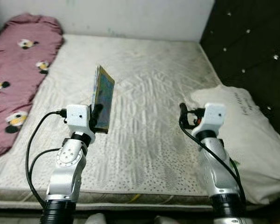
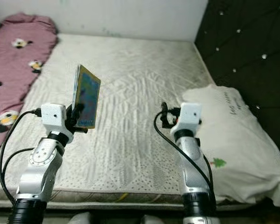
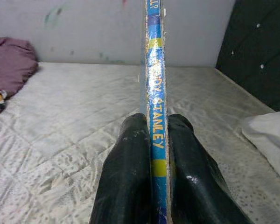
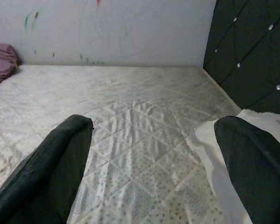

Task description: Clean up the room

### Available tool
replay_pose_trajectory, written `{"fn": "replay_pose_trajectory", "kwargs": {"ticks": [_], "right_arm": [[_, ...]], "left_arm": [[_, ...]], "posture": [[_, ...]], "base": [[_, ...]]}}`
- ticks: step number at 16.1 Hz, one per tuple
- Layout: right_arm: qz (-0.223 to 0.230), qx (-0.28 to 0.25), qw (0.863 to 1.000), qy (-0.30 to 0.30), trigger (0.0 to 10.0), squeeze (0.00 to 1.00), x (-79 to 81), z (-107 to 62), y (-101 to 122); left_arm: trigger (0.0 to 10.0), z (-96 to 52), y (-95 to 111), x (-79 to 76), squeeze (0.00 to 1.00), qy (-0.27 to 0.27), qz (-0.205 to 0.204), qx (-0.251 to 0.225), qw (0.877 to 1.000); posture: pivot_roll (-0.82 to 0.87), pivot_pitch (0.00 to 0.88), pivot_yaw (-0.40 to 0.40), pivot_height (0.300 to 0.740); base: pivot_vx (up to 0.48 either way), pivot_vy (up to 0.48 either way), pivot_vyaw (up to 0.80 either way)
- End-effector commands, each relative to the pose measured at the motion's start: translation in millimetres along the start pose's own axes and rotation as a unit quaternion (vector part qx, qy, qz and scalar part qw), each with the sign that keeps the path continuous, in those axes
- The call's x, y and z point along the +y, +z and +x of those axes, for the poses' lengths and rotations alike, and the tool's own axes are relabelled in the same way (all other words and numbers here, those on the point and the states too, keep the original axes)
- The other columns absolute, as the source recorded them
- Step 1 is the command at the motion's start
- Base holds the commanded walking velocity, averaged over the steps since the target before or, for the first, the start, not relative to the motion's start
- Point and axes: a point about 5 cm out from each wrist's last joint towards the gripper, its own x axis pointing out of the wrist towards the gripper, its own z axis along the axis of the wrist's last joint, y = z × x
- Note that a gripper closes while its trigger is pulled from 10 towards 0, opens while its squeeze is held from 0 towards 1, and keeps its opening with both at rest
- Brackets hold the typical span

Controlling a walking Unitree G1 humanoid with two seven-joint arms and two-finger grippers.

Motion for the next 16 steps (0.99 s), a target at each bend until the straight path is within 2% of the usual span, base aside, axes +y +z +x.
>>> {"fn": "replay_pose_trajectory", "kwargs": {"ticks": [1, 6, 9, 13, 16], "right_arm": [[0.0, -0.004, 1.0, -0.003, 10.0, 0.0, -1.8, -1.4, 0.8], [0.005, -0.016, 1.0, 0.01, 10.0, 0.0, 8.1, 4.8, 7.7], [0.002, -0.02, 1.0, 0.01, 10.0, 0.0, 6.3, 7.8, 10.2], [0.0, -0.015, 1.0, 0.01, 10.0, 0.0, 5.0, 3.6, 6.1], [0.0, -0.013, 1.0, 0.009, 10.0, 0.0, 5.6, 3.2, 5.5]], "left_arm": [[10.0, 0.8, 6.9, -2.7, 0.0, -0.006, 0.004, -0.018, 1.0], [10.0, 1.8, 7.4, -3.9, 0.0, -0.008, 0.001, -0.017, 1.0], [10.0, 2.4, 8.4, -3.9, 0.0, -0.008, -0.004, -0.018, 1.0], [10.0, -5.6, 0.1, -7.5, 0.0, -0.008, -0.013, -0.003, 1.0], [10.0, -2.9, -0.2, -8.2, 0.0, -0.008, -0.013, 0.001, 1.0]], "posture": [[-0.04, 0.019, -0.05, 0.74], [-0.04, 0.026, -0.037, 0.74], [-0.04, 0.031, -0.041, 0.74], [-0.05, 0.03, -0.037, 0.74], [-0.05, 0.04, -0.04, 0.74]], "base": [[0.0, -0.326, 0.0], [0.0, -0.347, 0.0], [0.0, -0.355, 0.0], [0.0, -0.365, 0.0], [0.0, -0.306, 0.0]]}}
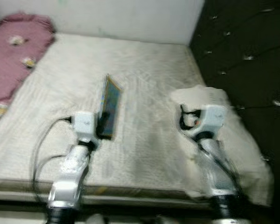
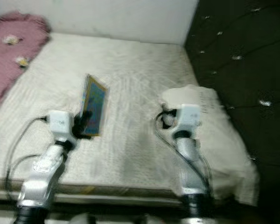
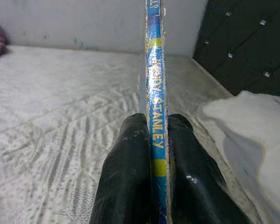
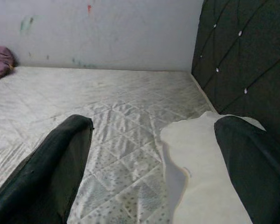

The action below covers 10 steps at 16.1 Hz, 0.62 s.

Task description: Clean up the room

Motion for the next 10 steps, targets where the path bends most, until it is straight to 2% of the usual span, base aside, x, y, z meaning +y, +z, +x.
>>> {"fn": "replay_pose_trajectory", "kwargs": {"ticks": [1, 5, 6, 7, 8, 10], "right_arm": [[-0.007, -0.002, 1.0, -0.013, 10.0, 0.0, -9.7, 0.7, 2.2], [-0.007, -0.003, 1.0, -0.014, 10.0, 0.0, -10.9, 1.0, 2.9], [-0.005, -0.003, 1.0, -0.013, 10.0, 0.0, -10.3, 0.4, 2.6], [-0.004, -0.003, 1.0, -0.013, 10.0, 0.0, -10.1, 0.2, 2.5], [-0.001, -0.001, 1.0, -0.012, 10.0, 0.0, -9.2, -0.1, 2.1], [0.003, -0.001, 1.0, -0.01, 10.0, 0.0, -8.2, -0.3, 2.3]], "left_arm": [[10.0, 5.0, 10.6, -6.1, 0.0, -0.009, 0.001, -0.022, 1.0], [10.0, 5.6, 4.5, -0.4, 0.0, 0.036, 0.008, 0.016, 0.999], [10.0, 4.7, 3.3, -0.2, 0.0, 0.038, -0.005, 0.016, 0.999], [10.0, 4.4, 2.9, -0.4, 0.0, 0.036, -0.015, 0.015, 0.999], [10.0, 3.3, 4.2, -1.9, 0.0, 0.011, -0.042, 0.003, 0.999], [10.0, -0.3, 5.0, 0.6, 0.0, -0.003, -0.037, -0.016, 0.999]], "posture": [[-0.05, 0.041, -0.041, 0.74], [-0.05, 0.032, -0.043, 0.74], [-0.04, 0.031, -0.043, 0.74], [-0.04, 0.031, -0.043, 0.74], [-0.04, 0.031, -0.043, 0.74], [-0.04, 0.035, -0.047, 0.74]], "base": [[0.0, -0.251, 0.0], [0.0, 0.0, 0.0], [0.0, 0.0, 0.0], [0.0, 0.0, 0.0], [0.0, 0.0, 0.0], [0.0, 0.0, 0.0]]}}
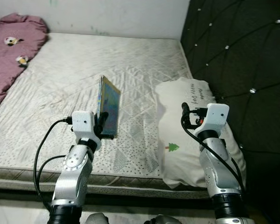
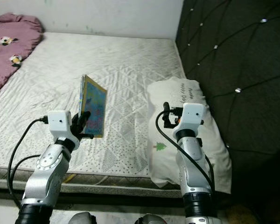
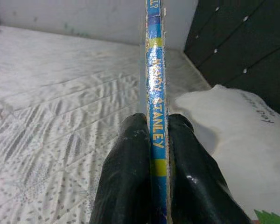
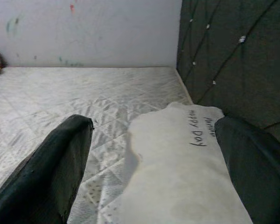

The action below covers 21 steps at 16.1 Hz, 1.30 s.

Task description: Clean up the room

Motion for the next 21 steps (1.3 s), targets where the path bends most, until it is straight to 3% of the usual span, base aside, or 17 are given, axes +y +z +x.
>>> {"fn": "replay_pose_trajectory", "kwargs": {"ticks": [1, 3, 6, 9, 11, 17, 21], "right_arm": [[0.001, -0.004, 1.0, 0.007, 10.0, 0.0, 2.0, 0.6, 3.1], [0.002, -0.004, 1.0, 0.008, 10.0, 0.0, 1.8, 0.6, 3.3], [0.001, -0.004, 1.0, 0.01, 10.0, 0.0, 1.7, -0.3, 2.8], [0.002, -0.003, 1.0, 0.012, 10.0, 0.0, 2.3, -0.8, 2.4], [0.004, -0.002, 1.0, 0.013, 10.0, 0.0, 2.9, -0.8, 2.3], [0.005, -0.003, 1.0, 0.015, 10.0, 0.0, 3.4, -0.2, 3.0], [0.005, -0.004, 1.0, 0.017, 10.0, 0.0, 3.8, 0.2, 3.4]], "left_arm": [[10.0, -0.3, 10.7, 3.3, 0.0, -0.003, 0.001, -0.028, 1.0], [10.0, -0.6, 10.0, 5.3, 0.0, 0.008, 0.026, -0.023, 0.999], [10.0, -3.1, 2.5, -2.8, 0.0, -0.017, 0.001, 0.009, 1.0], [10.0, -3.1, 3.1, -2.1, 0.0, -0.026, -0.015, 0.0, 1.0], [10.0, -1.5, 6.1, 2.5, 0.0, -0.01, 0.007, -0.013, 1.0], [10.0, -0.1, 10.3, -1.0, 0.0, -0.012, 0.005, -0.022, 1.0], [10.0, 2.4, 11.3, 0.1, 0.0, -0.004, 0.006, -0.027, 1.0]], "posture": [[-0.04, 0.035, -0.048, 0.74], [-0.04, 0.034, -0.05, 0.74], [-0.04, 0.031, -0.042, 0.74], [-0.04, 0.03, -0.043, 0.74], [-0.04, 0.03, -0.043, 0.74], [-0.05, 0.036, -0.049, 0.669], [-0.05, 0.035, -0.05, 0.664]], "base": [[0.0, 0.0, 0.0], [0.0, 0.0, 0.0], [0.0, 0.0, 0.0], [0.0, 0.0, 0.0], [0.0, 0.0, 0.0], [0.0, 0.0, 0.0], [0.0, 0.0, 0.0]]}}
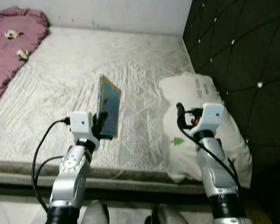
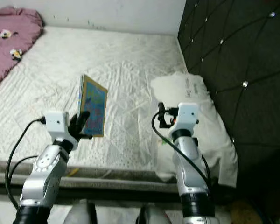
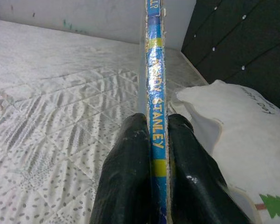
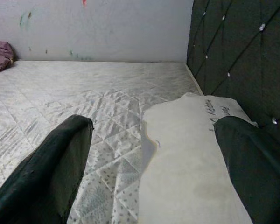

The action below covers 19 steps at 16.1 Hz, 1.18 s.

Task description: Clean up the room

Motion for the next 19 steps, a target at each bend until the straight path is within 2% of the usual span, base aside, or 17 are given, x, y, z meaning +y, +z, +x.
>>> {"fn": "replay_pose_trajectory", "kwargs": {"ticks": [1, 11, 19], "right_arm": [[-0.001, -0.005, 1.0, -0.001, 10.0, 0.0, -2.0, 0.4, 3.3], [-0.005, -0.002, 1.0, 0.003, 10.0, 0.0, -1.3, 0.6, 3.2], [-0.008, -0.001, 1.0, 0.002, 10.0, 0.0, -2.2, -0.7, 3.0]], "left_arm": [[10.0, 3.4, 9.3, -1.0, 0.0, 0.001, 0.008, -0.023, 1.0], [10.0, 3.4, 12.5, -0.3, 0.0, -0.013, 0.0, -0.035, 0.999], [10.0, 3.3, 12.5, -1.7, 0.0, -0.019, -0.003, -0.038, 0.999]], "posture": [[-0.05, 0.036, -0.051, 0.664], [-0.05, 0.04, -0.056, 0.664], [-0.06, 0.046, -0.056, 0.664]], "base": [[0.0, 0.0, 0.0], [0.0, 0.0, 0.0], [0.287, 0.0, 0.0]]}}
